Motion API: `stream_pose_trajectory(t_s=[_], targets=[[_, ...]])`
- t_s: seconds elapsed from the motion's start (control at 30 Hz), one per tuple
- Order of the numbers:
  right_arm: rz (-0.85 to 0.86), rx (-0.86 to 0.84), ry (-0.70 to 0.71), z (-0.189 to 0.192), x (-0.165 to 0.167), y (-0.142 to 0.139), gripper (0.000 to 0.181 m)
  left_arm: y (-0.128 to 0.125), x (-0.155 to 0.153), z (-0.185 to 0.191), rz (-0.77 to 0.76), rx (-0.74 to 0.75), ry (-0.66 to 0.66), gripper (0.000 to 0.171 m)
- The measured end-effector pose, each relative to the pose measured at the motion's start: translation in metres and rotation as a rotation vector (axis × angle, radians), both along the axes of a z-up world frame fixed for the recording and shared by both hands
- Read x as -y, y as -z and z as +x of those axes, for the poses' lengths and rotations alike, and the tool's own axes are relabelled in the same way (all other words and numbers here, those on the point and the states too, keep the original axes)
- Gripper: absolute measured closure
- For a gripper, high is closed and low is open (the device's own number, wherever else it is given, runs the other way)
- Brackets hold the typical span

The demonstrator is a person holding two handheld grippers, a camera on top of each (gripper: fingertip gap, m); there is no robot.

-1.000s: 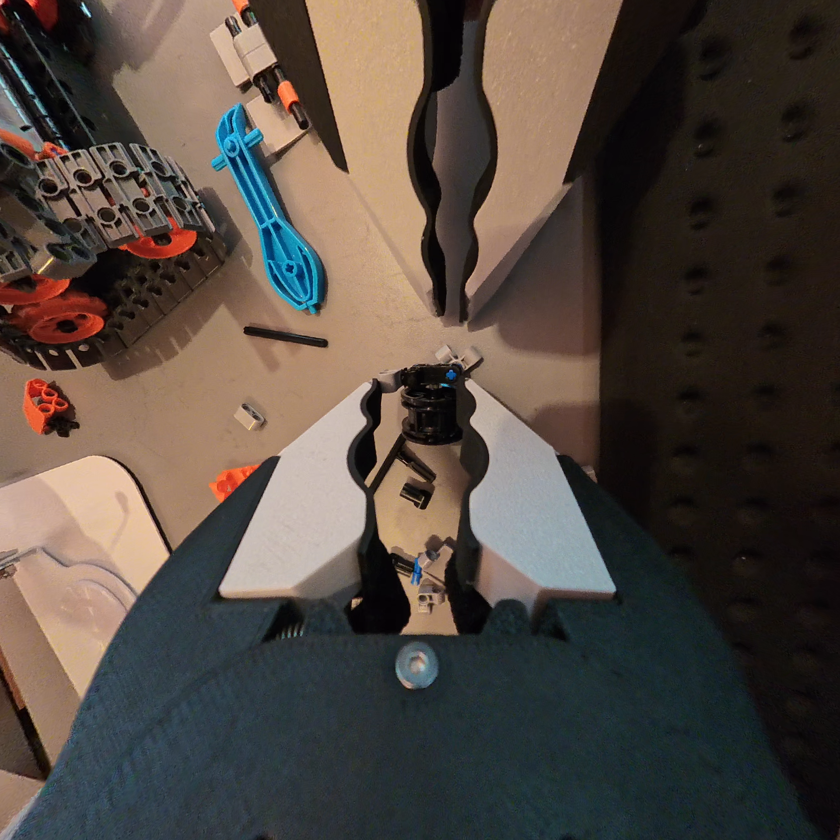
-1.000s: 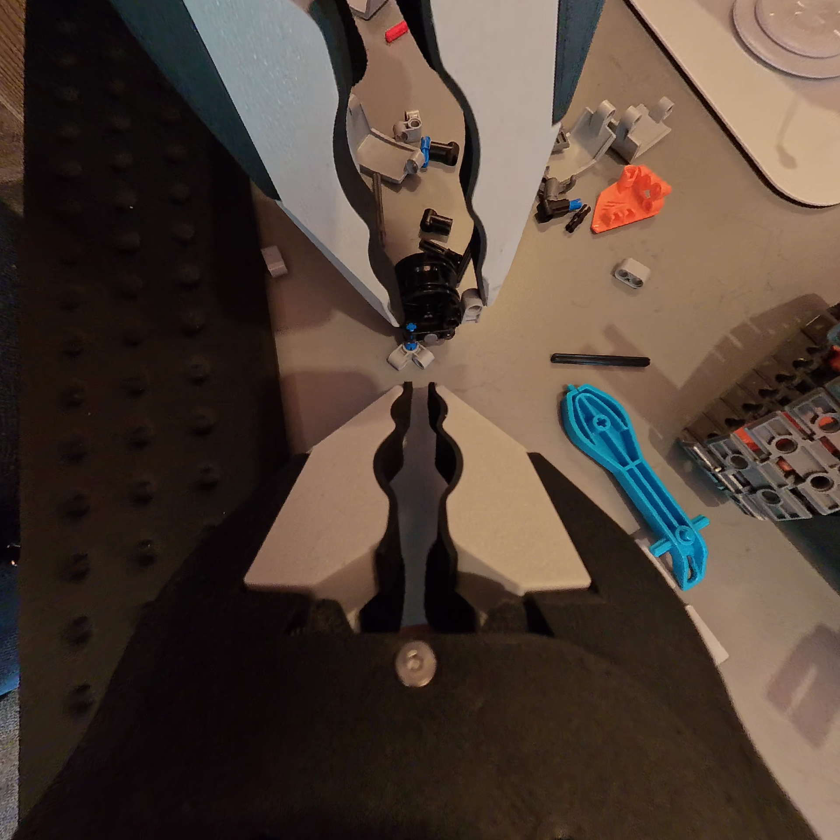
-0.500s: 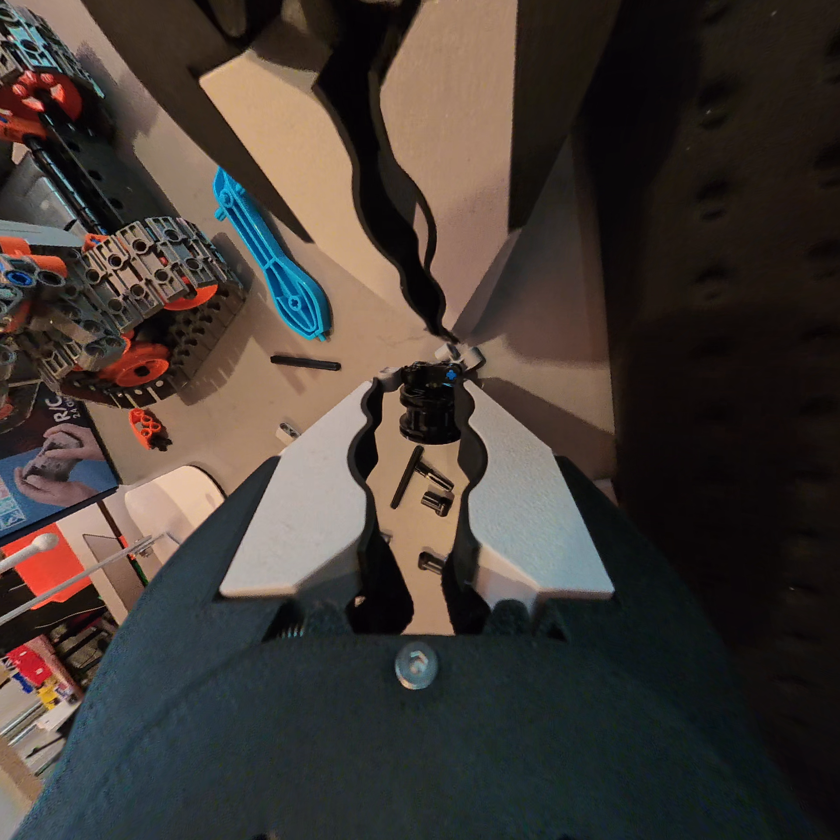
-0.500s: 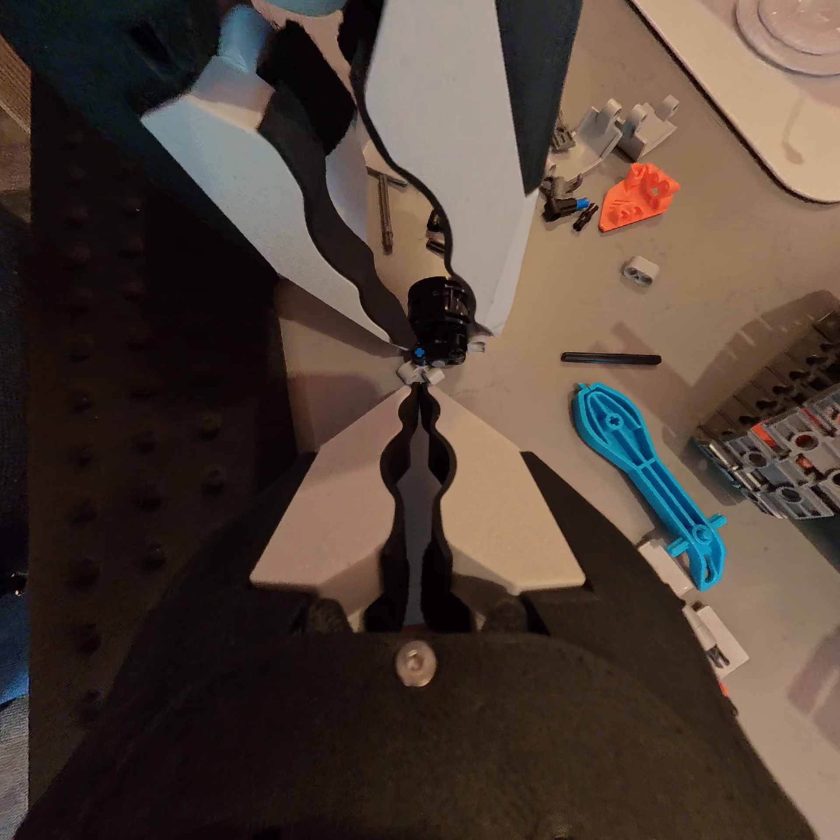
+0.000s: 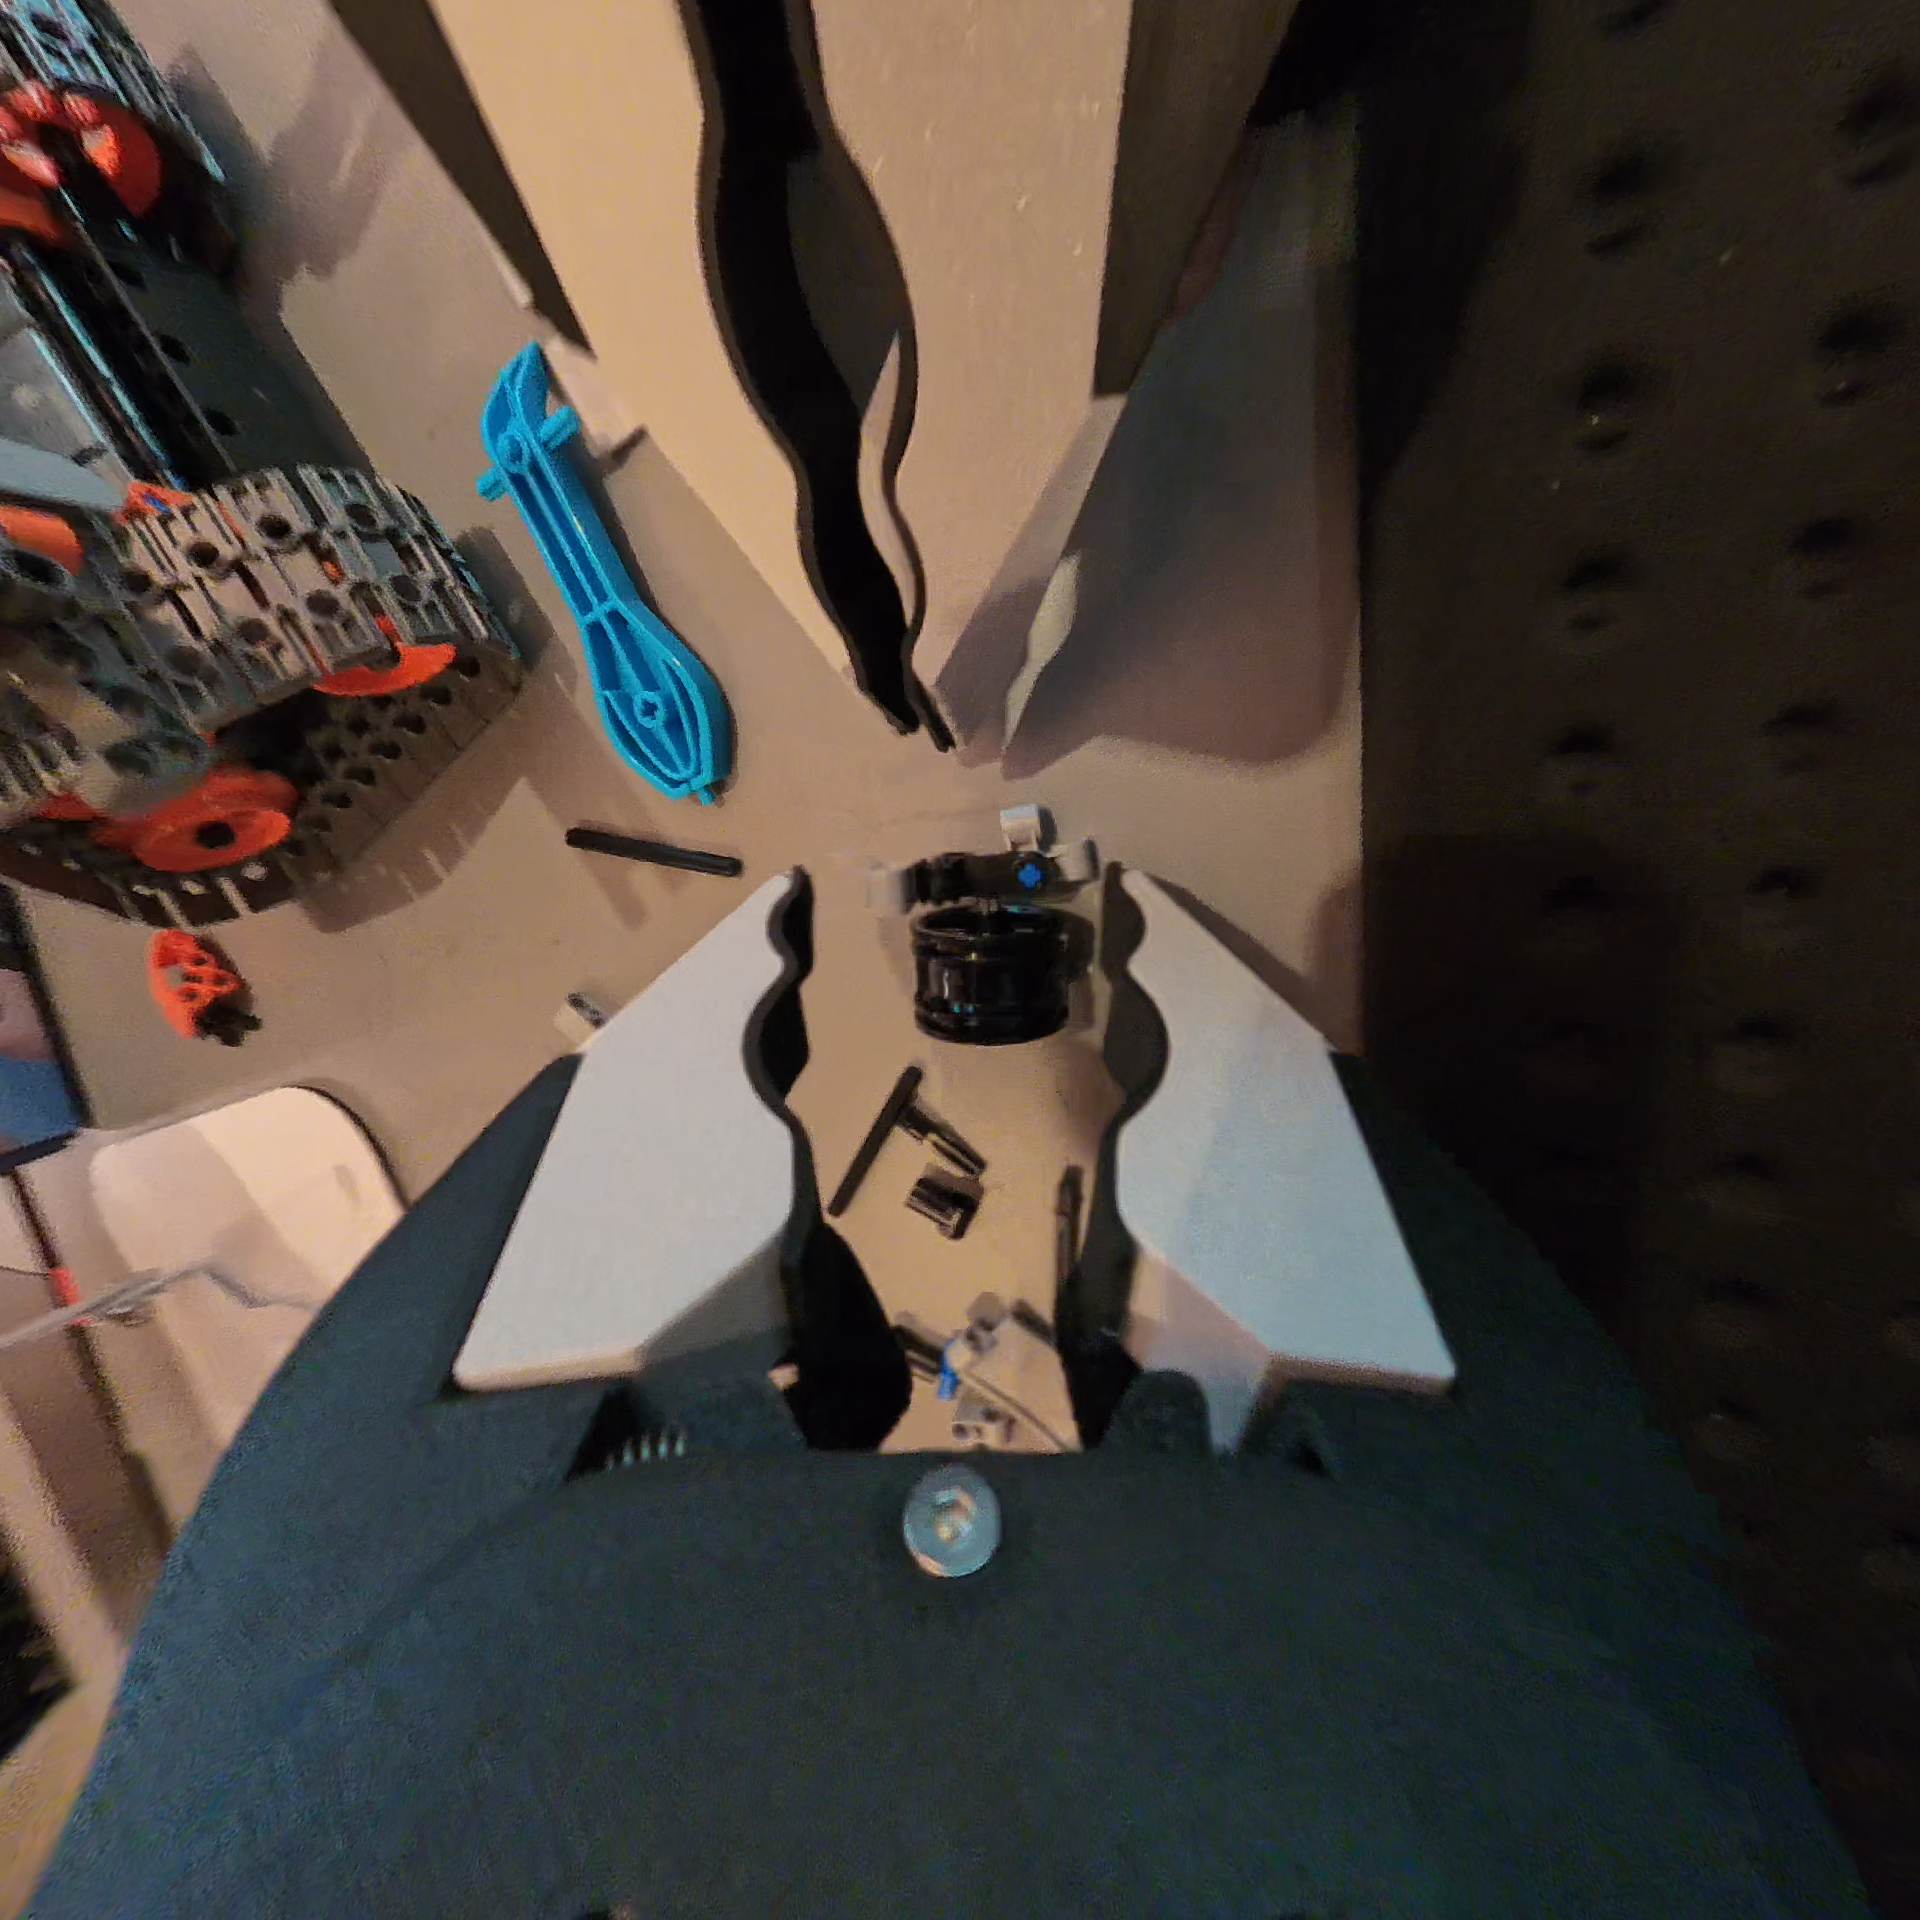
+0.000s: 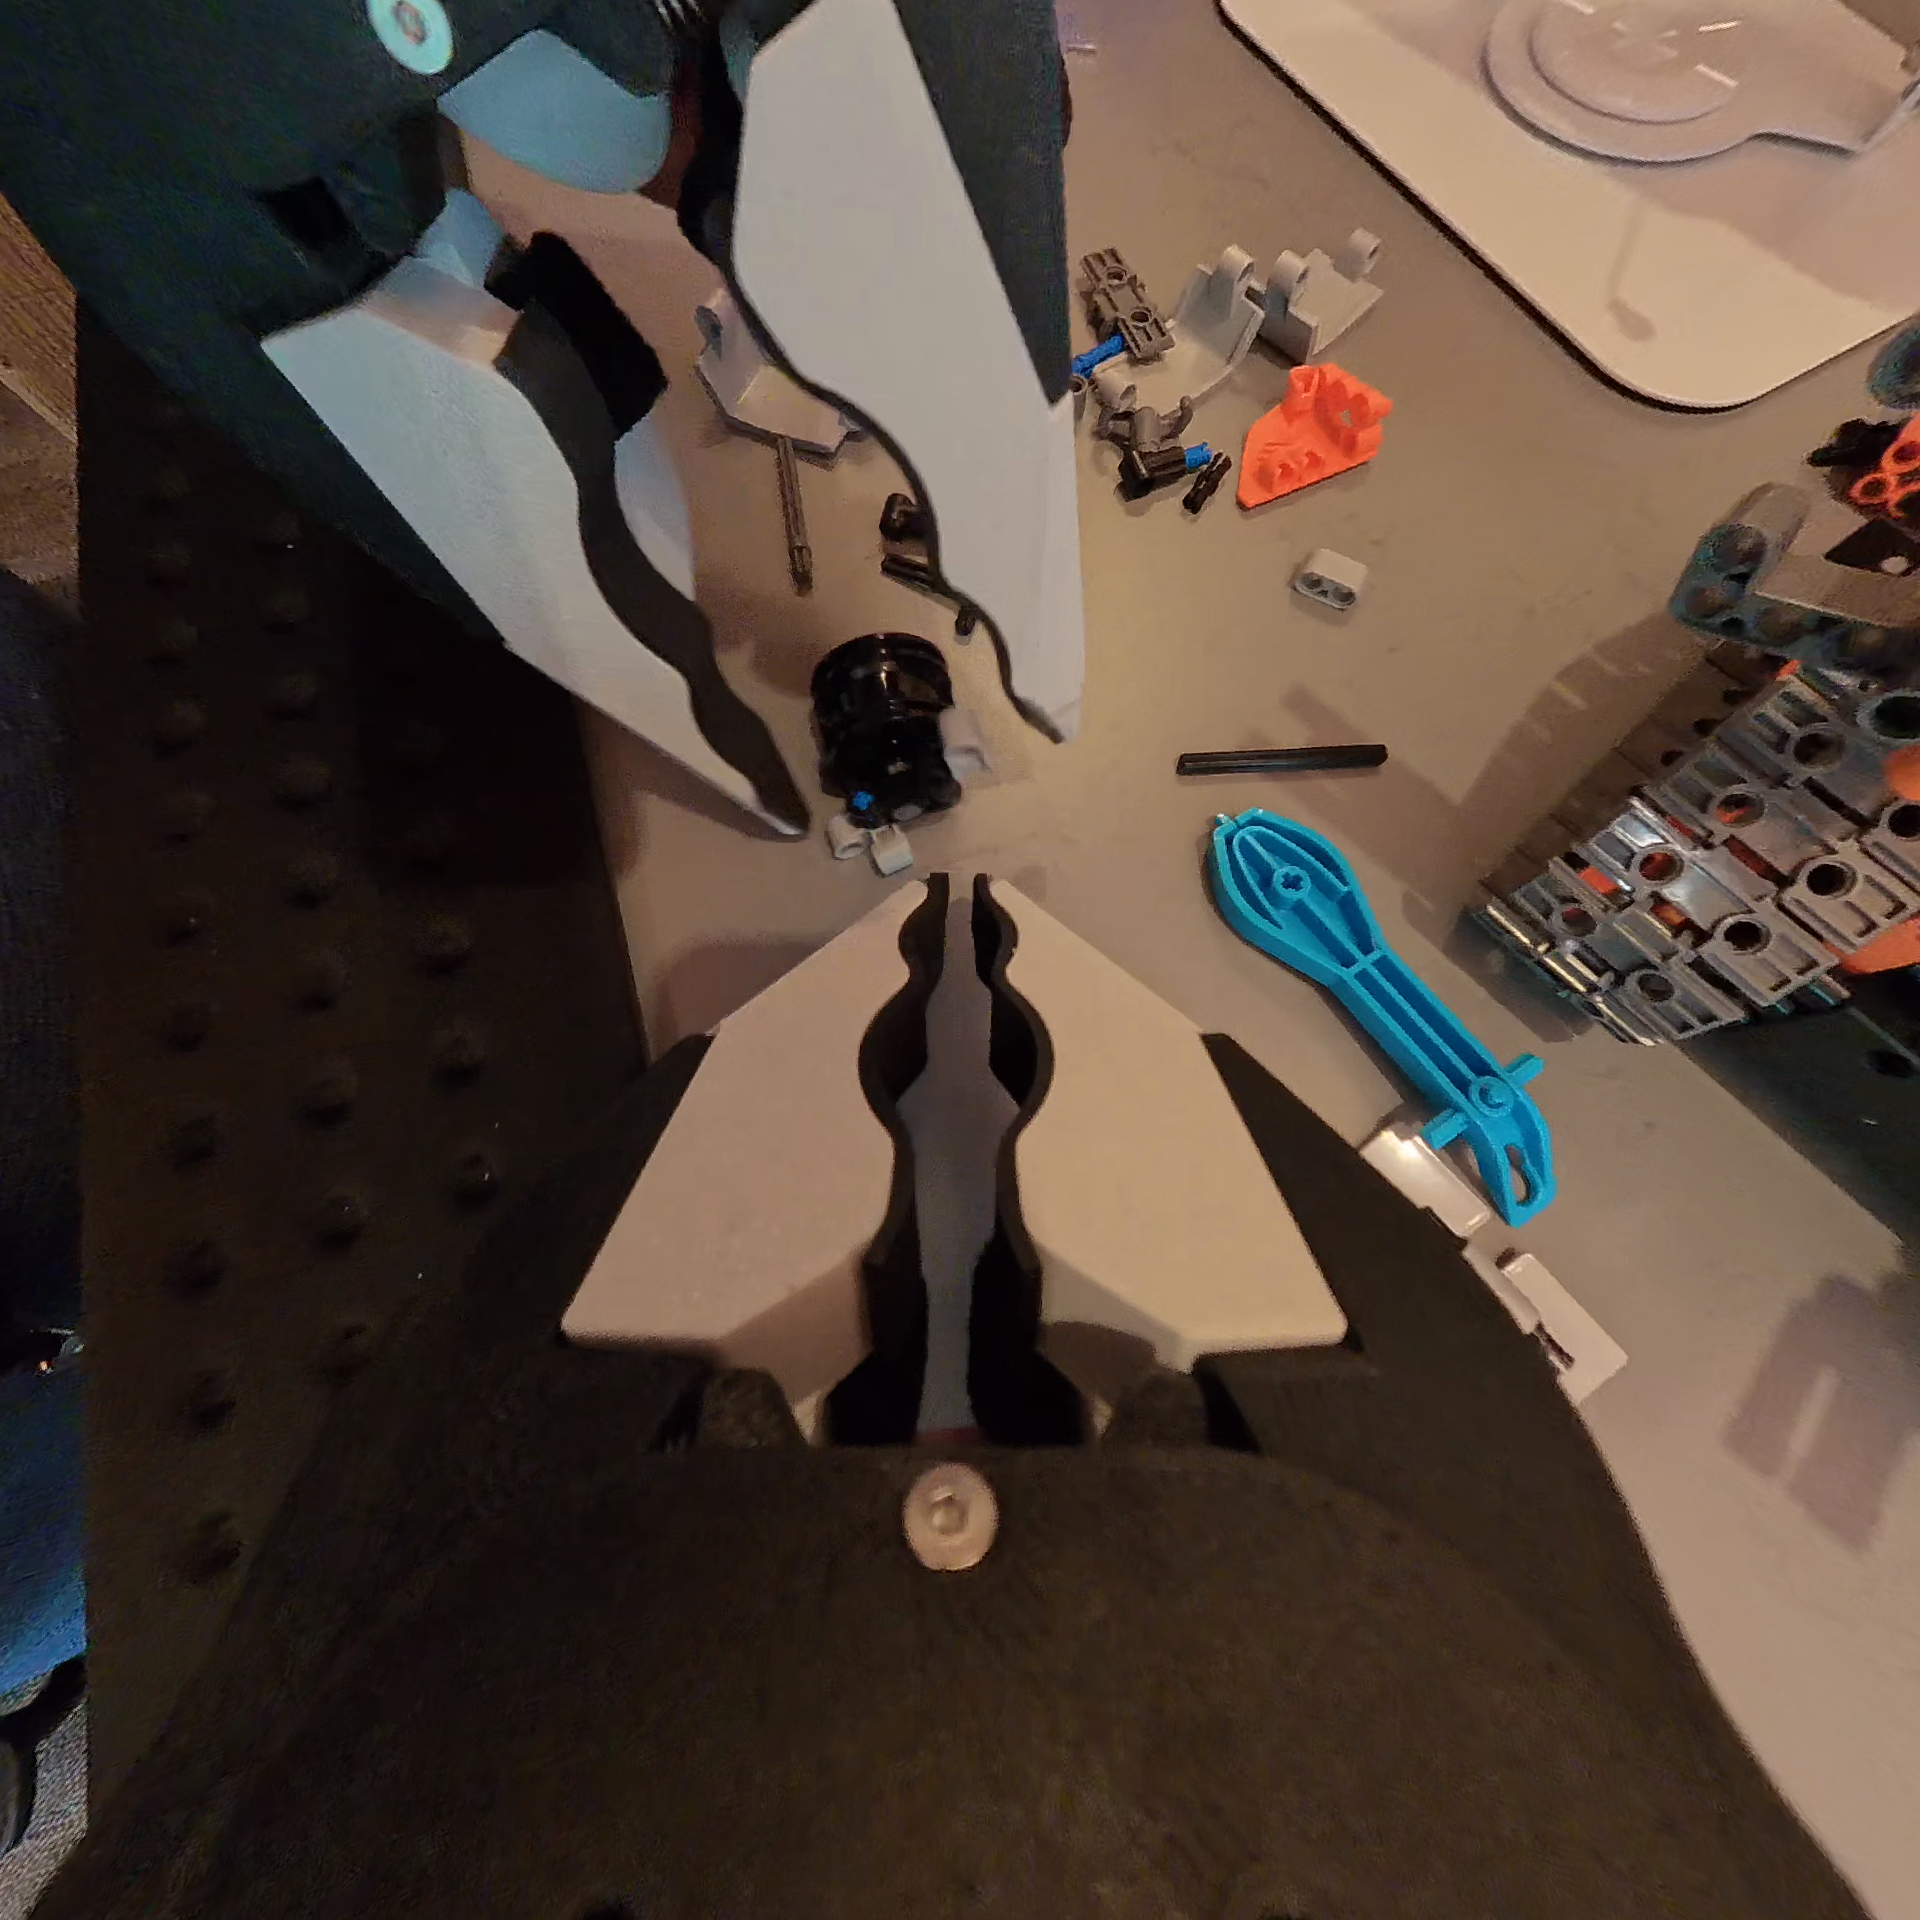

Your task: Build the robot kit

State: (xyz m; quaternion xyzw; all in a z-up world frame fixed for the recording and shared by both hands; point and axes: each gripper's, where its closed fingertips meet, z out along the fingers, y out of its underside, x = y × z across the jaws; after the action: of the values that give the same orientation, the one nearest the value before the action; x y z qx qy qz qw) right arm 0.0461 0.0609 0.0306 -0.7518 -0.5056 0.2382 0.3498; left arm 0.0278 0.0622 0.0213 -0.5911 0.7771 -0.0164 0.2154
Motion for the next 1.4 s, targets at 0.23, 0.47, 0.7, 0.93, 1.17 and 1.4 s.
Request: stream_pose_trajectory(t_s=[0.23, 0.47, 0.7, 0.93, 1.17, 1.4], targets=[[0.003, -0.009, 0.017, 0.008, 0.0, -0.004, 0.174, -0.025, 0.0, -0.032, -0.2, 0.17, -0.157, 0.11], [-0.016, 0.025, -0.033, -0.003, 0.017, -0.005, 0.164, -0.015, -0.001, -0.074, -0.209, 0.199, -0.267, 0.112], [-0.046, -0.004, -0.081, -0.033, 0.028, -0.013, 0.149, -0.016, -0.004, -0.107, -0.199, 0.25, -0.368, 0.116], [-0.078, 0.125, -0.126, -0.049, 0.024, 0.015, 0.151, -0.012, -0.004, -0.142, -0.199, 0.263, -0.459, 0.117], [-0.01, 0.166, -0.137, -0.05, 0.011, 0.015, 0.151, -0.012, -0.01, -0.162, -0.188, 0.302, -0.538, 0.118], [0.066, 0.229, -0.172, -0.046, -0.001, 0.016, 0.151, -0.01, -0.014, -0.168, -0.19, 0.338, -0.57, 0.121]])
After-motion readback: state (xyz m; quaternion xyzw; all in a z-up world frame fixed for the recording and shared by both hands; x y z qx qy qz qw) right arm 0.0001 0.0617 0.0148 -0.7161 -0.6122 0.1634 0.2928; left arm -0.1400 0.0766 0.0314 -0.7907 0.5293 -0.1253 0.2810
